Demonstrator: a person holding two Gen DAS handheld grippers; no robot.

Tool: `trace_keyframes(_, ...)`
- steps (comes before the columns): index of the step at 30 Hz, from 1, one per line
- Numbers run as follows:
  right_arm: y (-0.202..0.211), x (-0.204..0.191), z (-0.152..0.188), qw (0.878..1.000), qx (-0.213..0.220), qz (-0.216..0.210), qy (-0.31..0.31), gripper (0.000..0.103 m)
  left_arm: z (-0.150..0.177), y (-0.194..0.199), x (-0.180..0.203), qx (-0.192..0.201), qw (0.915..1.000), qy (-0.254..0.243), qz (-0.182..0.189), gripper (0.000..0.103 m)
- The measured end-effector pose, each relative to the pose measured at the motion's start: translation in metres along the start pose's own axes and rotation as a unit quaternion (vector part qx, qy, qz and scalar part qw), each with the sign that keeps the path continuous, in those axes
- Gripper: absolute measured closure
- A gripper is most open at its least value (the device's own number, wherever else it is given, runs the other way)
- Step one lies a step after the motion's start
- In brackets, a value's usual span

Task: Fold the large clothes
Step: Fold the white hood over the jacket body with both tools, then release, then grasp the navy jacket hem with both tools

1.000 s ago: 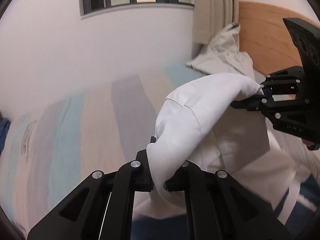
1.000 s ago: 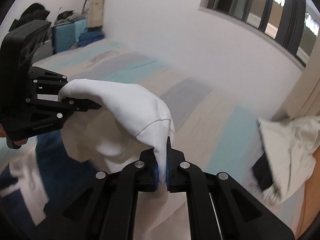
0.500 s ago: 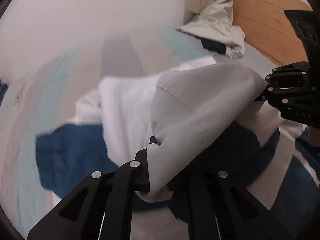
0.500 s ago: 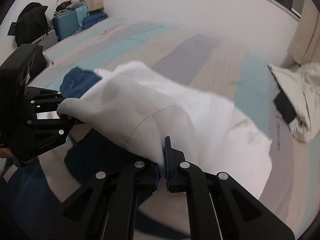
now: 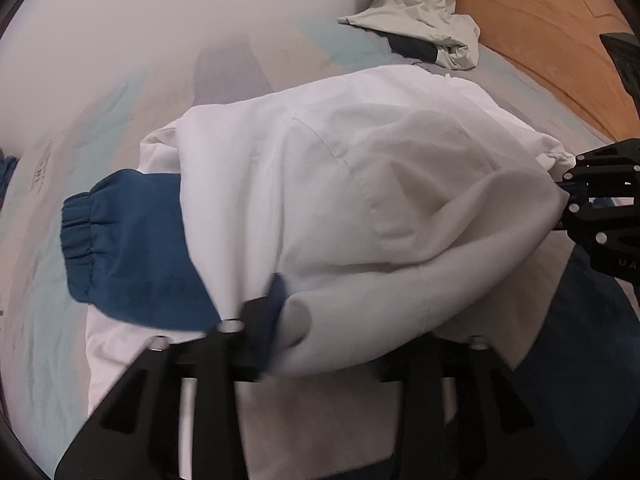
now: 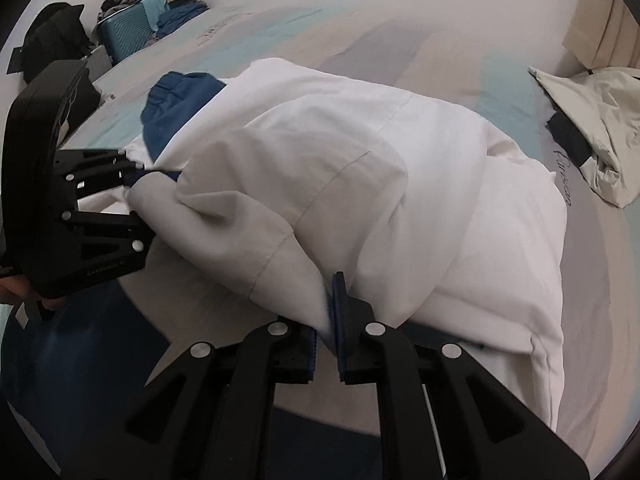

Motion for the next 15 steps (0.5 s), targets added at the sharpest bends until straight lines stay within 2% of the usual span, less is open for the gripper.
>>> trace_keyframes(4,0.008,-0.004,0.009,1.0,-0.009,-0.003,0.005,0.093,0.003,0.018,0.01,0.019,0.9998,-0.008,0.0,0.018)
trace_keyframes(6,0.015,-0.008,0.014,1.0,-0.006,-0.002,0.006,0.086,0.007,0.027,0.012,0.029,0.9996,-0.006,-0.005,0.006)
trace_keyframes(8,0.023,-0.011,0.019,1.0,-0.001,-0.003,-0.001,0.062,0.01,0.034,0.013,0.029,0.9996,0.002,-0.007,0.006)
trace_keyframes(9,0.025,-0.012,0.021,1.0,0.002,-0.003,-0.004,0.057,0.012,0.036,0.012,0.026,0.9996,0.007,-0.004,0.006)
trace_keyframes(10,0.029,-0.013,0.023,1.0,0.007,0.002,-0.007,0.054,0.016,0.039,0.011,0.02,0.9997,0.01,-0.009,0.006)
trace_keyframes(15,0.043,-0.018,0.036,1.0,0.011,0.008,-0.02,0.05,0.033,0.052,0.005,-0.006,0.999,0.019,-0.039,0.006)
Point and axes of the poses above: each gripper's, at about its wrist camera, not at the fingertips, and y roughly against the way its jaws point, x to its right, z to its underside, the point moved 2 cm from there along -y, roughly the way its jaws point, and after that the axes turned 11 degrees about -z, right-handed, at the moved point
